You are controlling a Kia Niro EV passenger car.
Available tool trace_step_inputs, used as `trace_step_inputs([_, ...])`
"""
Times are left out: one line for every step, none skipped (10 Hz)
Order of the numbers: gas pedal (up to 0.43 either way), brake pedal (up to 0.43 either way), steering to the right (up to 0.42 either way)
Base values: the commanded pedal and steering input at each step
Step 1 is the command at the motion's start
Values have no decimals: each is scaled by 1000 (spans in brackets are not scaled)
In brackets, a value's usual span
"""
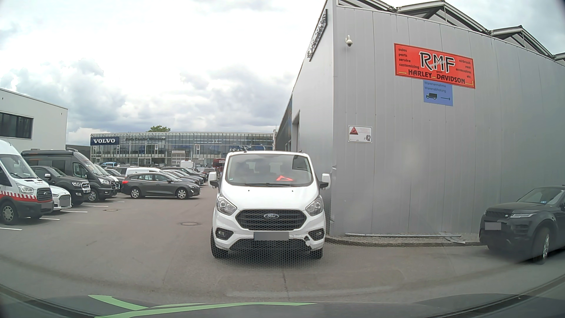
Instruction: Follow the waypoints while adhering to traffic rules and regulations
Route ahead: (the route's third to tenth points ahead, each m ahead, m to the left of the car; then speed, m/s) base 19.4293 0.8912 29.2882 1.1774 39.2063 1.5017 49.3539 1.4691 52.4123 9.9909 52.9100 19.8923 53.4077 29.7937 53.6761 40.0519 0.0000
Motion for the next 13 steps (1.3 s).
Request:
trace_step_inputs([0,470,6])
trace_step_inputs([0,482,6])
trace_step_inputs([0,488,6])
trace_step_inputs([0,488,6])
trace_step_inputs([0,488,6])
trace_step_inputs([0,482,5])
trace_step_inputs([0,476,6])
trace_step_inputs([0,463,5])
trace_step_inputs([0,451,6])
trace_step_inputs([0,445,5])
trace_step_inputs([0,439,6])
trace_step_inputs([0,433,6])
trace_step_inputs([0,427,6])
